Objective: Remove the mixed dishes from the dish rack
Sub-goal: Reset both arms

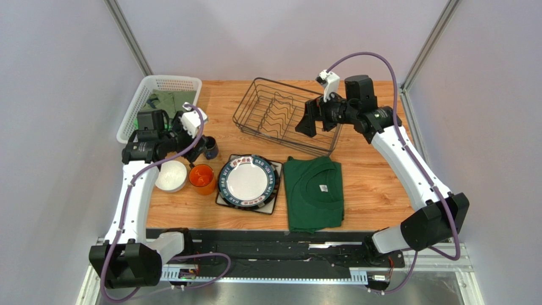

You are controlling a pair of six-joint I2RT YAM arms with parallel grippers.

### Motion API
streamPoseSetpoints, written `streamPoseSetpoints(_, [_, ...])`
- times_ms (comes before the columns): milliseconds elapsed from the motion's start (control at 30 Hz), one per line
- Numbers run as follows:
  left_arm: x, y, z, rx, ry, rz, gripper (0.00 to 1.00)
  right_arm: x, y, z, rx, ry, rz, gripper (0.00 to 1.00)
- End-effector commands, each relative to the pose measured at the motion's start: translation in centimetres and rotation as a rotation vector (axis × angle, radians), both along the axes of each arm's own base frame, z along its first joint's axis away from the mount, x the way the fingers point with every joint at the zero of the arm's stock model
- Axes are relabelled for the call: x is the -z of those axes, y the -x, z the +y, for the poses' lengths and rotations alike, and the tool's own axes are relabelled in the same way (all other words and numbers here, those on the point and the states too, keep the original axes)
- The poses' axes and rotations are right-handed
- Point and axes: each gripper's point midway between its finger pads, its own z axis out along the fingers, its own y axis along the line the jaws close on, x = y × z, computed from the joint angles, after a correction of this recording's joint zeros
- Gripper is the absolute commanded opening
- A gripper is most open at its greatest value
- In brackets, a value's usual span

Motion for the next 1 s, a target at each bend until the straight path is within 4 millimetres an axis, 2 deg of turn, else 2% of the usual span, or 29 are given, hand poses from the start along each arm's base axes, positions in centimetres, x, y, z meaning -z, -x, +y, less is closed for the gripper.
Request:
streamPoseSetpoints(0, [-5.1, -2.7, 0.5, -0.173, 0.134, -0.130, 0.83, -3.8, -3.8, -4.5, 0.266, 0.128, -0.251, 1.00])
streamPoseSetpoints(33, [-5.9, -3.3, 0.5, -0.190, 0.151, -0.167, 0.84, -3.5, -4.1, -5.1, 0.294, 0.151, -0.268, 1.00])
streamPoseSetpoints(100, [-6.8, -3.7, 0.8, -0.242, 0.192, -0.188, 0.85, -4.7, -5.3, -7.0, 0.403, 0.182, -0.347, 1.00])
streamPoseSetpoints(167, [-8.1, -4.5, 1.1, -0.278, 0.216, -0.236, 0.87, -5.9, -5.6, -8.0, 0.456, 0.187, -0.416, 1.00])
streamPoseSetpoints(200, [-8.4, -4.8, 1.2, -0.303, 0.239, -0.241, 0.87, -6.4, -6.0, -9.3, 0.527, 0.207, -0.443, 1.00])
streamPoseSetpoints(333, [-10.7, -6.2, 2.1, -0.368, 0.280, -0.337, 0.89, -9.1, -5.7, -11.7, 0.646, 0.208, -0.552, 1.00])
streamPoseSetpoints(467, [-12.2, -7.3, 2.0, -0.394, 0.344, -0.379, 0.89, -9.6, -6.1, -13.4, 0.738, 0.238, -0.599, 1.00])
streamPoseSetpoints(500, [-12.4, -7.5, 2.0, -0.393, 0.351, -0.384, 0.89, -9.1, -6.1, -13.8, 0.764, 0.251, -0.597, 1.00])
streamPoseSetpoints(533, [-12.8, -7.7, 2.0, -0.392, 0.360, -0.401, 0.89, -8.9, -6.2, -13.9, 0.768, 0.252, -0.600, 1.00])
streamPoseSetpoints(567, [-12.8, -8.0, 2.0, -0.404, 0.382, -0.399, 0.89, -9.5, -6.1, -13.8, 0.775, 0.223, -0.627, 1.00])
streamPoseSetpoints(633, [-13.6, -8.4, 1.9, -0.399, 0.399, -0.432, 0.89, -8.4, -6.1, -13.9, 0.783, 0.211, -0.627, 1.00])
streamPoseSetpoints(700, [-13.5, -8.6, 1.9, -0.403, 0.415, -0.443, 0.89, -9.2, -6.0, -14.0, 0.806, 0.178, -0.670, 1.00])
streamPoseSetpoints(733, [-14.0, -8.7, 1.8, -0.394, 0.420, -0.468, 0.89, -8.5, -6.0, -14.2, 0.818, 0.187, -0.666, 1.00])
streamPoseSetpoints(800, [-14.2, -8.7, 1.9, -0.394, 0.427, -0.496, 0.89, -9.0, -5.8, -14.4, 0.836, 0.194, -0.705, 1.00])
streamPoseSetpoints(833, [-14.6, -8.8, 1.9, -0.386, 0.430, -0.517, 0.89, -8.4, -5.7, -14.5, 0.828, 0.210, -0.702, 1.00])
streamPoseSetpoints(967, [-14.8, -8.4, 1.9, -0.384, 0.429, -0.538, 0.89, -8.6, -5.2, -14.0, 0.814, 0.210, -0.713, 1.00])
